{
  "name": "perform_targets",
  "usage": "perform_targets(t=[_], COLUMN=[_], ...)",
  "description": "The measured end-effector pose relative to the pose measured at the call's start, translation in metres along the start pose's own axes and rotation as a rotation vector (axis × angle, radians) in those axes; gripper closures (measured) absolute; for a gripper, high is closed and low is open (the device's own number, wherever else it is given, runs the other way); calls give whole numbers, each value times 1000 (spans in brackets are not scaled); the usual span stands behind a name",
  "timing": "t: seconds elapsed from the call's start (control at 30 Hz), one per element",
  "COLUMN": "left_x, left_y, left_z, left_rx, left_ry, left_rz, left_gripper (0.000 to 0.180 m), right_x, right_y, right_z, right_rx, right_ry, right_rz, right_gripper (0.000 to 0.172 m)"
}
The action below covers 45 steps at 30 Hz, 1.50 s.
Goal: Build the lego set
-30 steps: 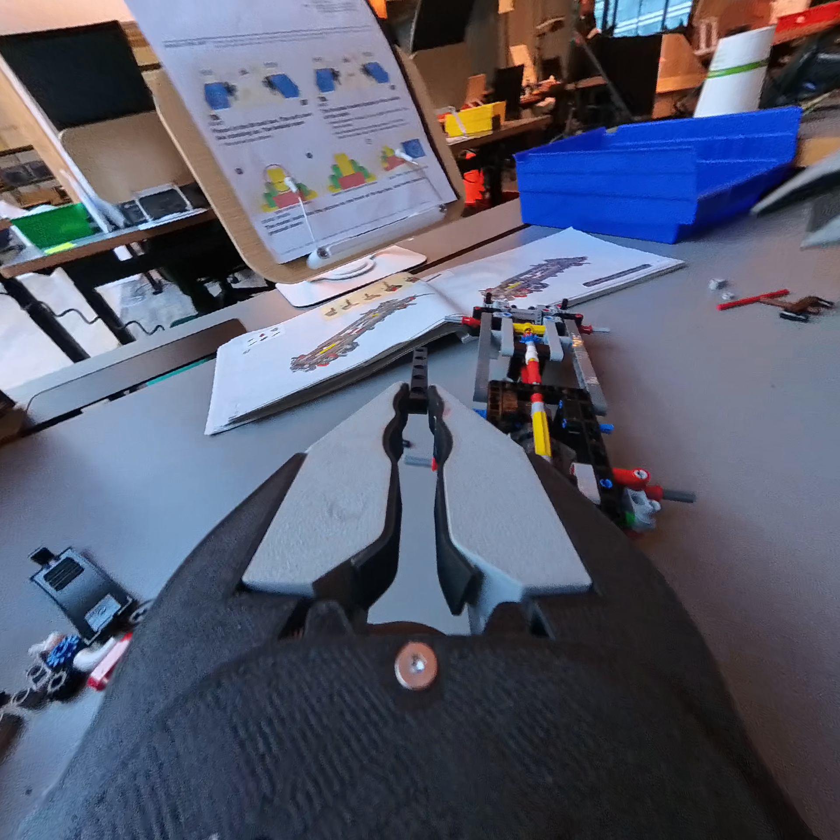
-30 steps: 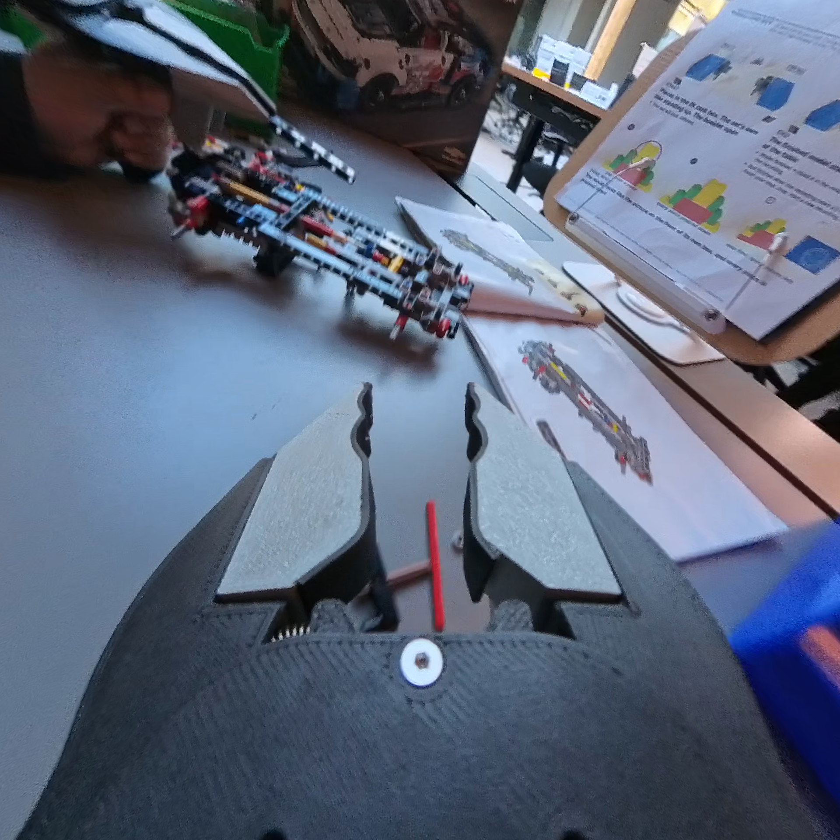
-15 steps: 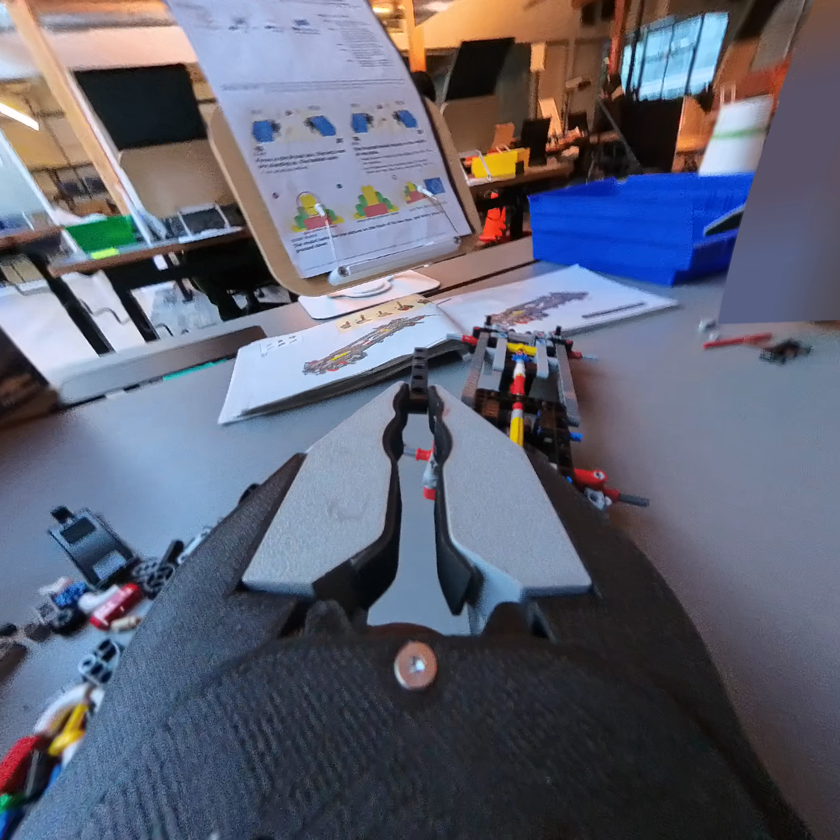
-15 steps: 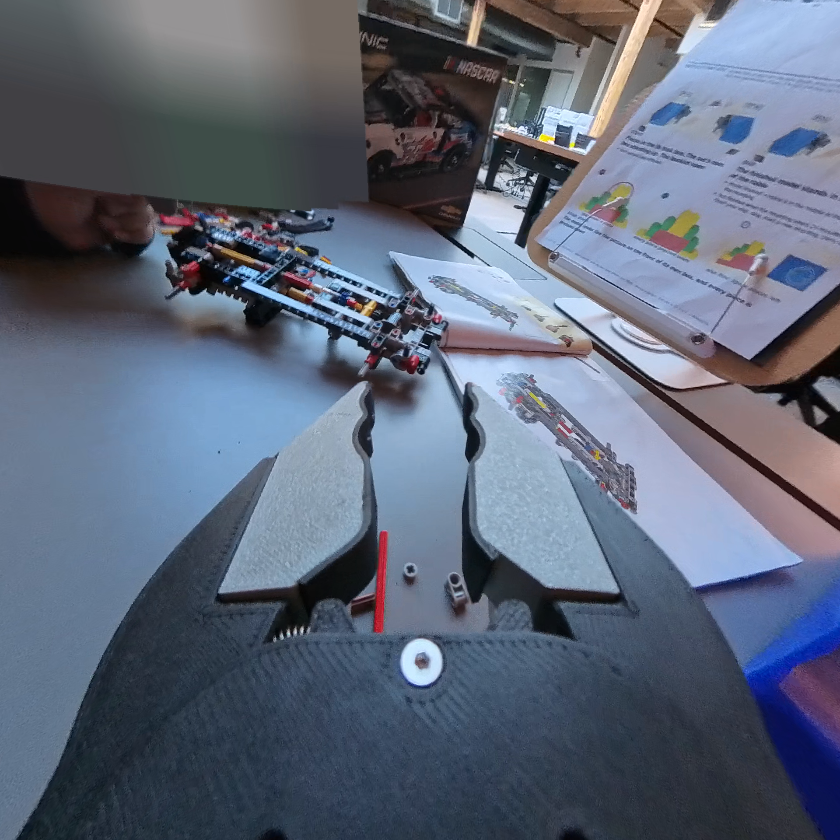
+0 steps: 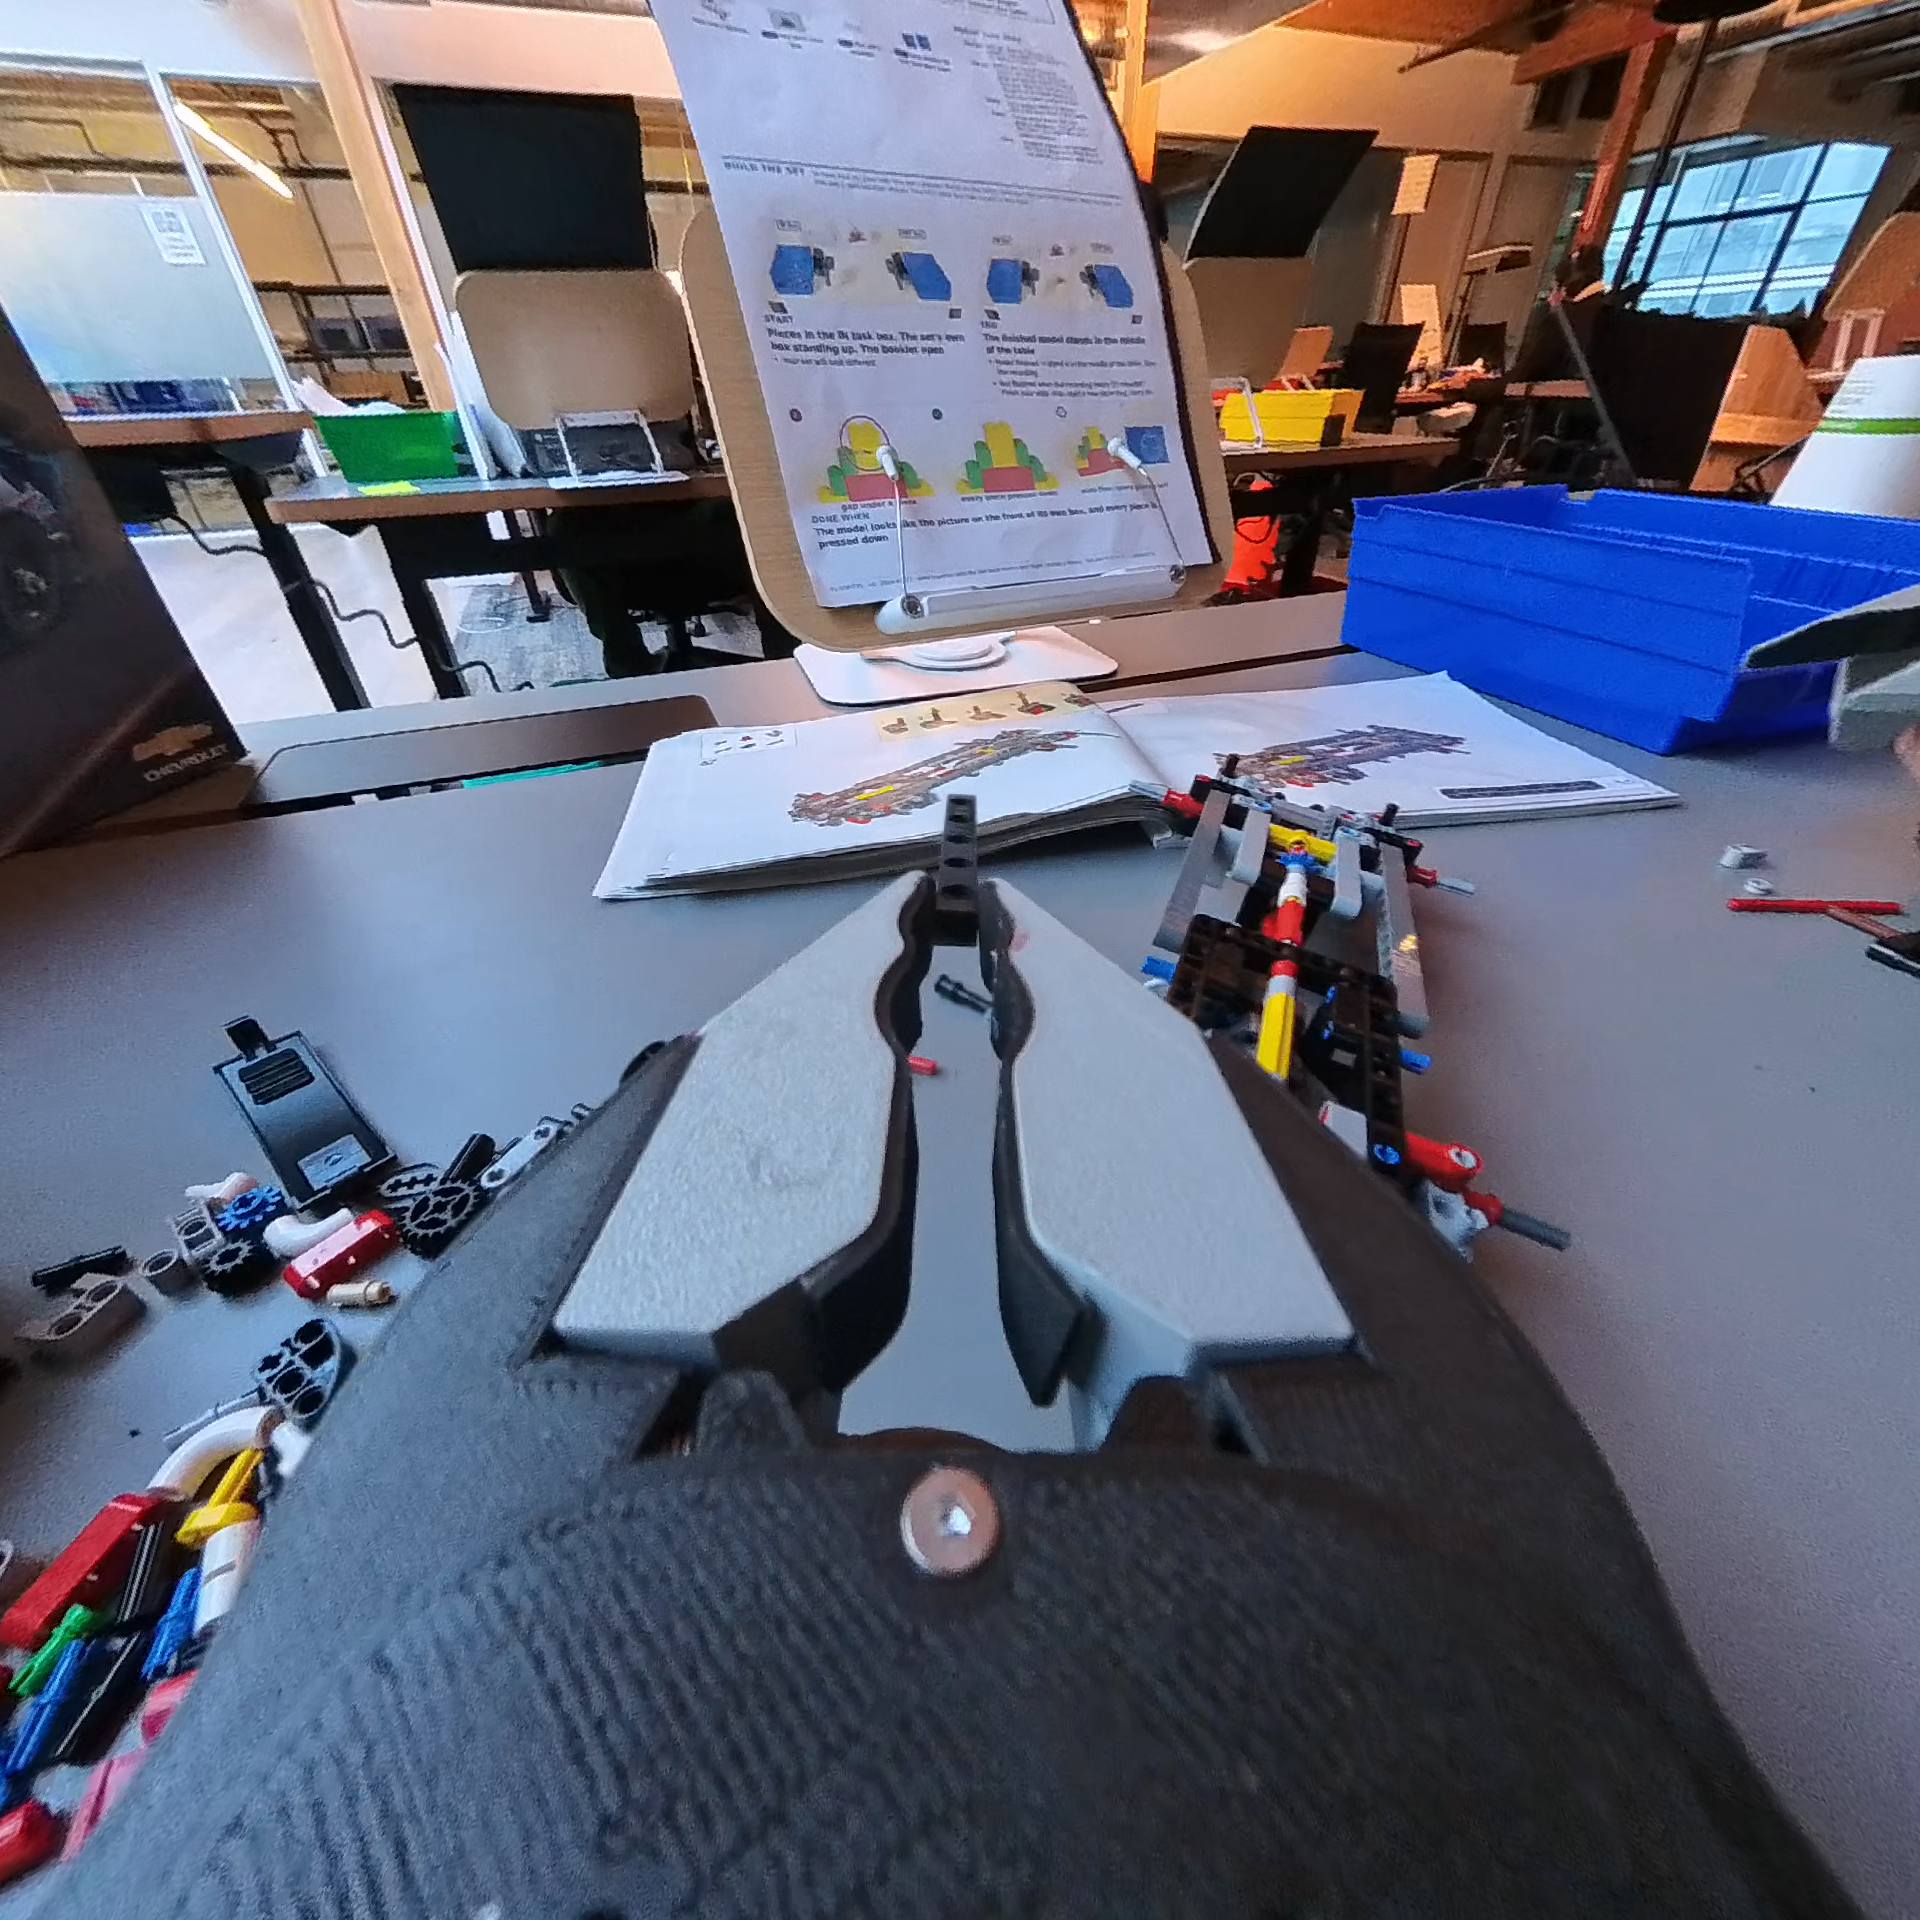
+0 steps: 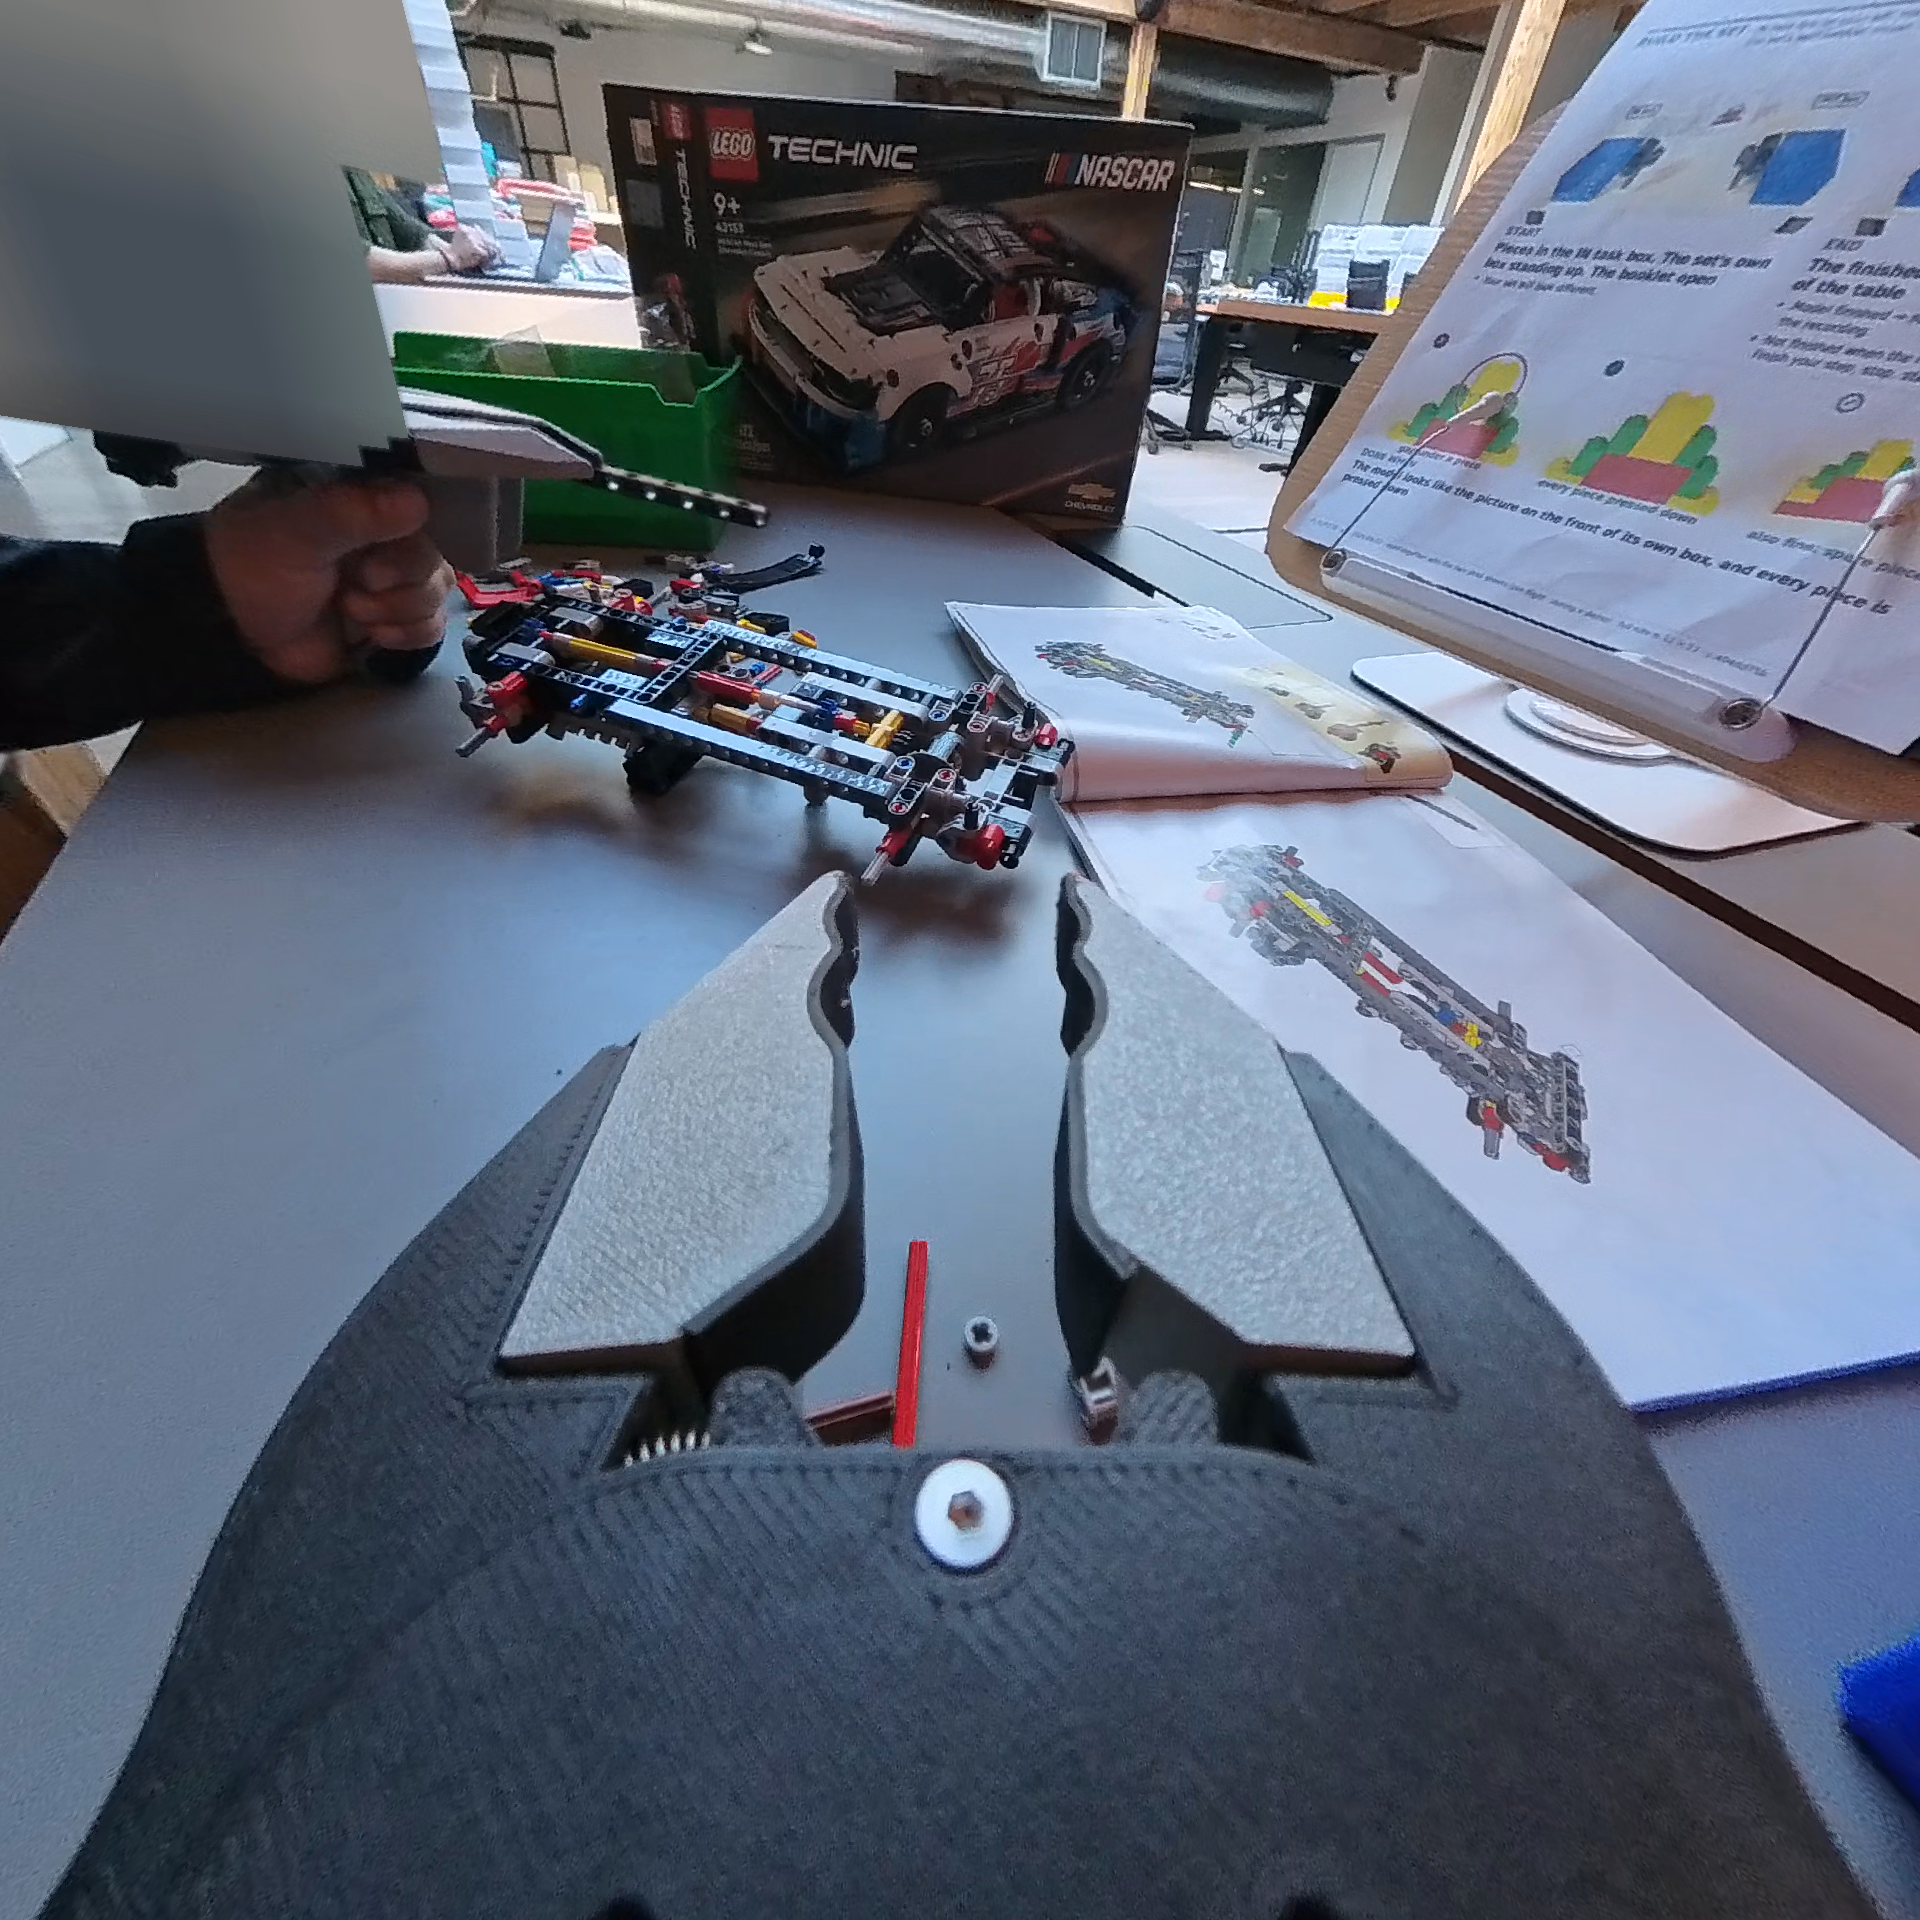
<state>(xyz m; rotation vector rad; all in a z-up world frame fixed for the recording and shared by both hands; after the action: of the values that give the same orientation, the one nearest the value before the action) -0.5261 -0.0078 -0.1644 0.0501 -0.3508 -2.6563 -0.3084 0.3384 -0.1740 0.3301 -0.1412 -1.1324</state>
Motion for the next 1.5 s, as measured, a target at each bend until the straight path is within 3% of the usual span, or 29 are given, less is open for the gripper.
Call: perform_targets(t=[0.2, 0.4, 0.57, 0.77, 0.97, 1.1, 1.2, 1.33, 1.5], left_x=[4, 11, 14, 17, -2, -30, -39, -38, -39], left_y=[-4, -19, -7, 3, -1, 8, 13, 10, -31], left_z=[-1, -10, -5, -13, -18, -16, -9, 23, 63], left_rx=[33, 227, 211, 267, 335, 359, 356, 305, 346], left_ry=[69, 164, 123, 163, 204, 230, 190, 97, -208], left_rz=[-108, -183, -164, -240, -363, -522, -552, -571, -545], left_gripper=[175, 175, 175, 175, 175, 175, 175, 175, 175], right_x=[-2, 1, 5, 9, 9, 9, 9, 10, 15], right_y=[-1, -3, -5, -9, -9, -9, -9, -10, -28], right_z=[-1, -2, -3, -4, -5, -5, -5, -3, 10], right_rx=[25, 48, 78, 109, 113, 110, 114, 98, 111], right_ry=[11, 39, 73, 108, 94, 85, 84, 77, 49], right_rz=[-45, -86, -95, -79, -59, -44, -38, -22, 98], right_gripper=[135, 135, 135, 135, 136, 136, 137, 139, 146])
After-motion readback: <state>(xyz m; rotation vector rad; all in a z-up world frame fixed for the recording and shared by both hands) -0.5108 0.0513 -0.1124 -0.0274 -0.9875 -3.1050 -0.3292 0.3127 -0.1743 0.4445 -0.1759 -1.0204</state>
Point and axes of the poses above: each gripper's, where its closed fingertips meet, y back along the fingers, z out of its top, x = y × z across the jaws, the point moved 7 cm from there along y, back along the fingers, and after that the axes turned 12 degrees about x, right-handed, at the moved point
